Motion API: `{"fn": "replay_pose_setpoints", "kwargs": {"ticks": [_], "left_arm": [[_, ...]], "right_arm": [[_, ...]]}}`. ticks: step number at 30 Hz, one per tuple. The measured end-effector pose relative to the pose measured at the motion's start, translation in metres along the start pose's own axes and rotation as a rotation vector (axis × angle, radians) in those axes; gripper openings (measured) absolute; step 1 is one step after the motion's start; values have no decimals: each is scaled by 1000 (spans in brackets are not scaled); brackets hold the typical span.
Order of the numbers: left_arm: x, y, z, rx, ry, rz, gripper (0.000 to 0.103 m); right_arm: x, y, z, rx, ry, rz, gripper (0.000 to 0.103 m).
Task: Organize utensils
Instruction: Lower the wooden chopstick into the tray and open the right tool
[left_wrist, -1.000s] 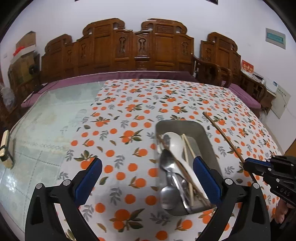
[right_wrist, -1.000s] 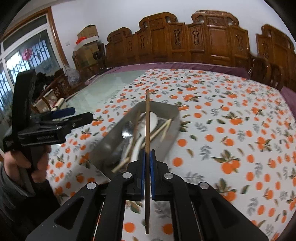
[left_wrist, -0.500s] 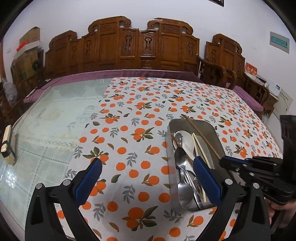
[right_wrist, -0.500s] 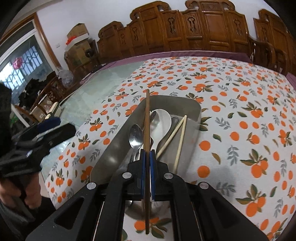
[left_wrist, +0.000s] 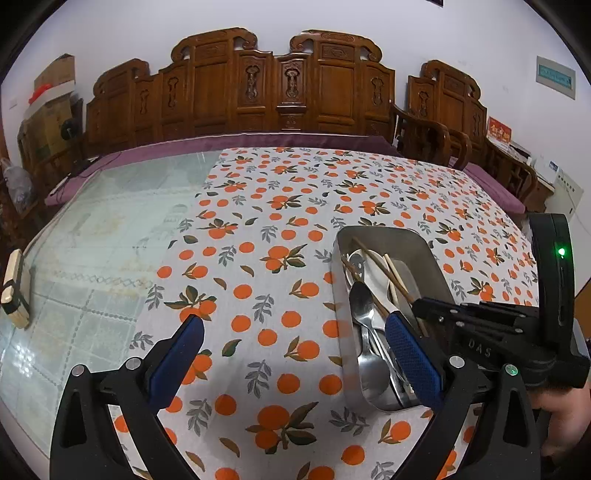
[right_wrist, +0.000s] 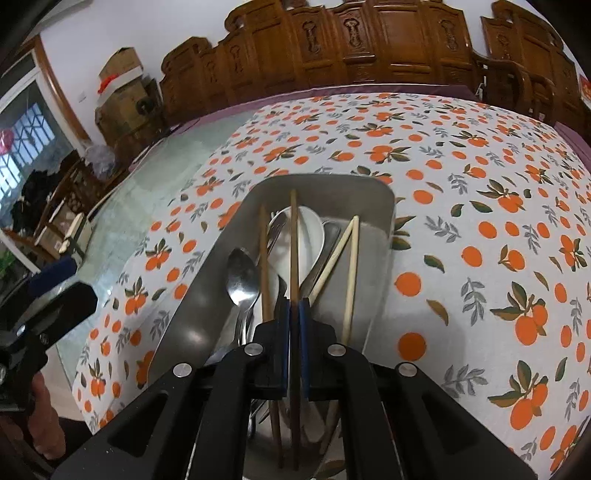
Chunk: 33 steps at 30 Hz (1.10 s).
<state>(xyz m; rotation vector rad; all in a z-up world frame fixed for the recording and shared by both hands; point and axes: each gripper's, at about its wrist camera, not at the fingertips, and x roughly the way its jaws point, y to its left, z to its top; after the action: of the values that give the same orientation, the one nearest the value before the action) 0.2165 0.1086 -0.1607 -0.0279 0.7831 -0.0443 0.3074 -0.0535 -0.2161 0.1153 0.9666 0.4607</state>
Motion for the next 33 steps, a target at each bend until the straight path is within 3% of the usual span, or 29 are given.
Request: {"fn": "replay_pose_setpoints", "kwargs": {"ticks": [4, 14, 20, 28, 29, 30, 32, 33], "left_arm": [[0, -1, 0, 1, 0, -1, 95], [2, -2, -1, 5, 6, 3, 95], [2, -3, -1, 3, 2, 0, 95], [-11, -15, 0, -15, -27, 9, 95], [-12, -17, 1, -15, -29, 8, 95], [-14, -19, 0, -15, -31, 7, 95], [-19, -25, -2, -15, -32, 0, 95], [-22, -28, -3, -17, -32, 2, 95]], "right_arm": [[0, 2, 2, -18, -15, 3, 7], [-9, 16, 9, -88, -57, 116, 7], [-33, 14, 5, -162, -113, 56, 7], [-76, -4, -6, -169, -166, -25, 8], [-82, -7, -8, -166, -172, -39, 18], [-88, -10, -11, -160, -181, -52, 35], [-99, -15, -16, -152, -199, -65, 45], [-103, -17, -18, -148, -200, -70, 45]]}}
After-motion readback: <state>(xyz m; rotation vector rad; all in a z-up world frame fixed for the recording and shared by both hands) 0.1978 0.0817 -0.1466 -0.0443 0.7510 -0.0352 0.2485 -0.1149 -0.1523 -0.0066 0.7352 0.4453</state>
